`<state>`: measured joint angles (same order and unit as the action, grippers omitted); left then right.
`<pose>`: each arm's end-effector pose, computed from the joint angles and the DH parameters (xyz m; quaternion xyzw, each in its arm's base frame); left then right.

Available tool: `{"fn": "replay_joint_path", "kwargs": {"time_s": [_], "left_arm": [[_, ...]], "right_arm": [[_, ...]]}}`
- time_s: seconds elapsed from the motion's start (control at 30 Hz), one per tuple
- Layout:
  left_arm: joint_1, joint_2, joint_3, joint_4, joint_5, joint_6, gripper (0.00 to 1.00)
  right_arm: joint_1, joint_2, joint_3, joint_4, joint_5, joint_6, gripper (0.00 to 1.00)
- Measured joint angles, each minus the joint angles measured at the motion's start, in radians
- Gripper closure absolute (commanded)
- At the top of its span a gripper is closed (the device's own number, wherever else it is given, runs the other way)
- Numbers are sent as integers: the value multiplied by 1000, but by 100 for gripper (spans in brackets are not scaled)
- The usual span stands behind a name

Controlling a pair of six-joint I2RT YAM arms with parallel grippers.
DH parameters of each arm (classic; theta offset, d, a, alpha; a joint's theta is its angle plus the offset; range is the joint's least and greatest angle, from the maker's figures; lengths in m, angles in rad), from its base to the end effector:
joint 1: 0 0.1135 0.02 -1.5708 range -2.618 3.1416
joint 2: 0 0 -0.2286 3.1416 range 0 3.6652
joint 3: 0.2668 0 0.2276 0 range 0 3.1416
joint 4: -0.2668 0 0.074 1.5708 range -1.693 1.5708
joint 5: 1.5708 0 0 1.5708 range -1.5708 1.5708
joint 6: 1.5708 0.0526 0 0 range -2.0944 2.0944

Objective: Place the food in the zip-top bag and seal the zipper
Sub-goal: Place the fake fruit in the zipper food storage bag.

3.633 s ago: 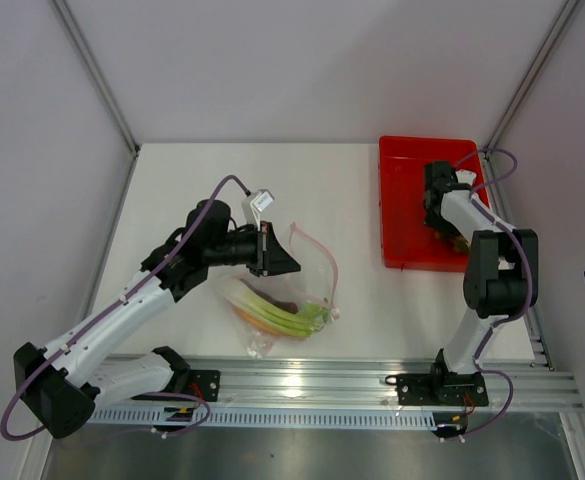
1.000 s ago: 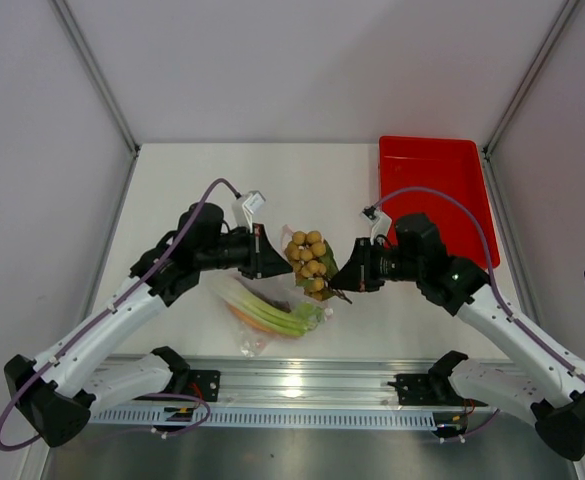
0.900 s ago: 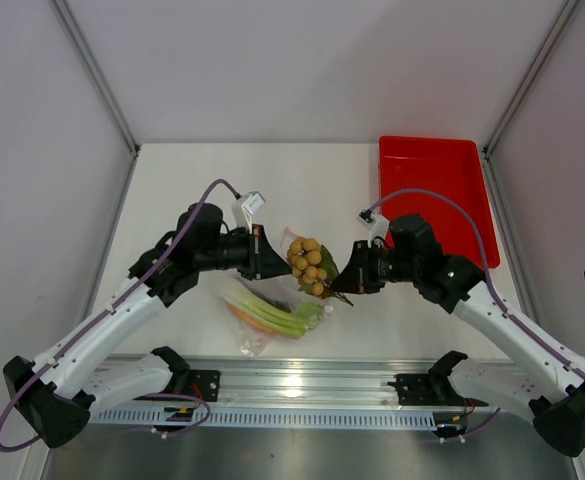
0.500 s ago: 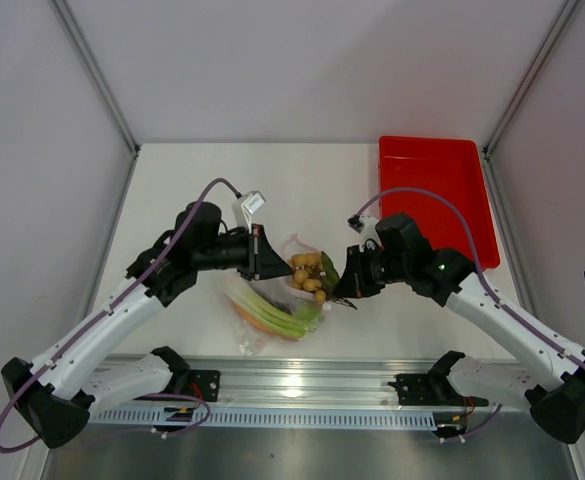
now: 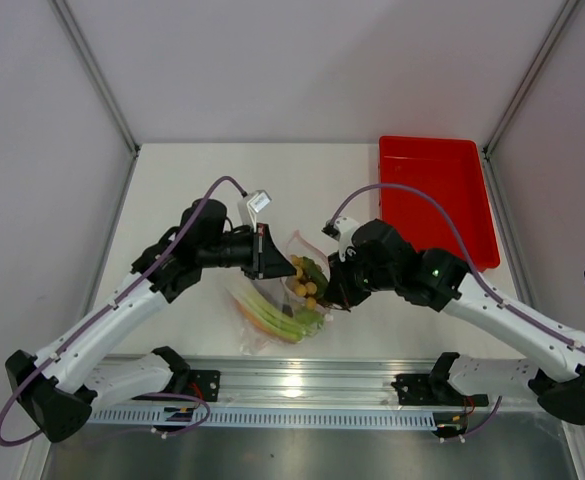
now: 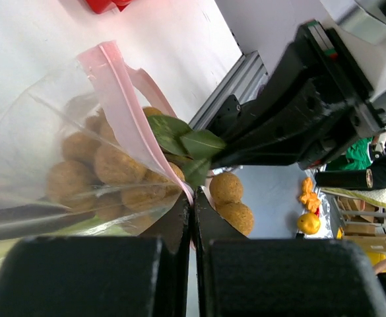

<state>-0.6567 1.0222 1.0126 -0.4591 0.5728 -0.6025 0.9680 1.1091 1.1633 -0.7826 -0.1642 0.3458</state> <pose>0.1619 -0.1608 0.3131 0.1700 0.8130 -0.4903 0.2642 0.1222 0.1928 0.3062 -0.3103 0.8556 0.3081 0.2770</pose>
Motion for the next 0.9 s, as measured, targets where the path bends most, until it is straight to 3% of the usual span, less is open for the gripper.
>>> {"fn": "replay_joint_path", "kwargs": {"time_s": [0.23,0.6,0.77,0.9], "left_arm": [[-23,6,16,-14,12,6,99],[-38,-18,17,-48,16,19,99],[-39,-18,22,-45,21,19,99],[-44,-11,31,-38,30,18,99]], "right_arm": [[-16,141,117,-57,81,-50,100],[-203,262,174,-84,43,-116,100],[-198,262,242,-97,16,-127,100],[-123,281,298,-111,12,-133,100]]}}
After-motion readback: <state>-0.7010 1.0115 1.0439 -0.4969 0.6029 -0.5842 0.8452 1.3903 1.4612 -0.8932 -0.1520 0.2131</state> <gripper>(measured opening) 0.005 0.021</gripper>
